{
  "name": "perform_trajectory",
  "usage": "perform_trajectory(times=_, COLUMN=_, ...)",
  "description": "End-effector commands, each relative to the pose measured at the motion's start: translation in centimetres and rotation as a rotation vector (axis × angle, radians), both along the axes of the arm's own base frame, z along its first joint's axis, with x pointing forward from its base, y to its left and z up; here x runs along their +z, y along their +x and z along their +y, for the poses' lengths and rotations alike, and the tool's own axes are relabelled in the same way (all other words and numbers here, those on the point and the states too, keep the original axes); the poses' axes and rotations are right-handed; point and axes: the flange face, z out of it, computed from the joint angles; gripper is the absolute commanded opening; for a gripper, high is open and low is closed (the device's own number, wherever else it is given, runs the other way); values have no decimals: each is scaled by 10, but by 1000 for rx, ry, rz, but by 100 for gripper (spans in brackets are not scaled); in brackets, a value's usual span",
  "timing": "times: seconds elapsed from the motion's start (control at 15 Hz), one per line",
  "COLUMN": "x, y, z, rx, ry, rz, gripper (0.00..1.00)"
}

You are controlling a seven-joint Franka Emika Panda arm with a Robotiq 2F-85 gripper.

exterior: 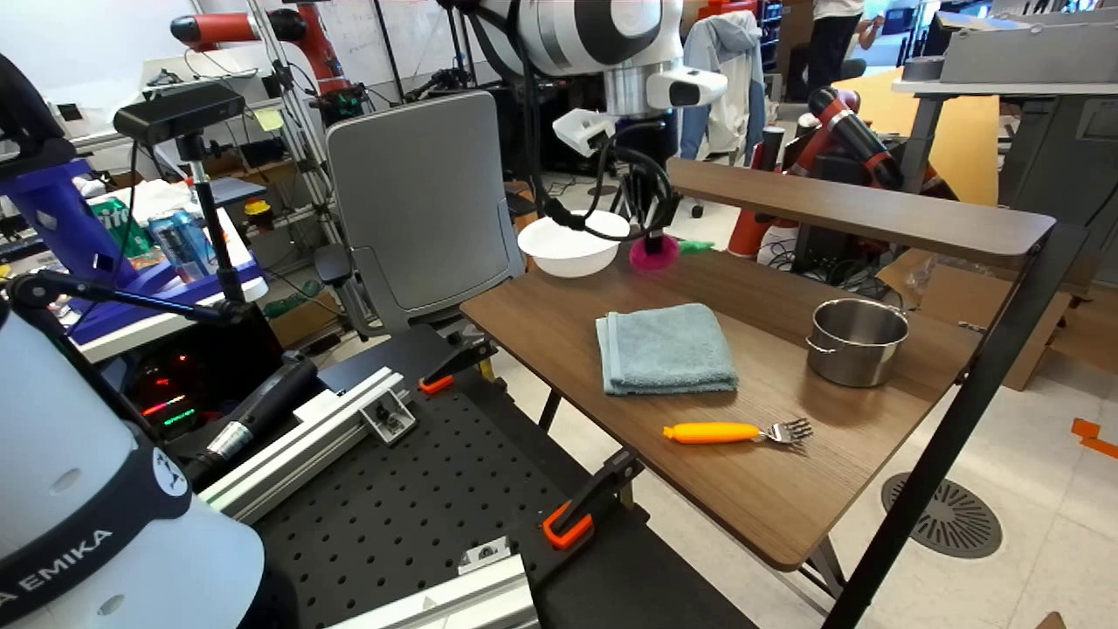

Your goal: Put the mango plush toy in the bowl

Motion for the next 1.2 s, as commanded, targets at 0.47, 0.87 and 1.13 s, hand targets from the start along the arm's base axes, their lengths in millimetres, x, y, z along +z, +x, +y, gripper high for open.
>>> perform_trajectory(times=0.47, x=61, y=15, z=69, rx=38, ry=95, rz=-92, gripper=3)
perform_trajectory(times=0.87, x=50, y=31, z=111, rx=69, ry=106, rz=-95, gripper=3)
perform_trajectory(times=1.13, x=38, y=41, z=139, rx=84, ry=96, rz=-90, gripper=3)
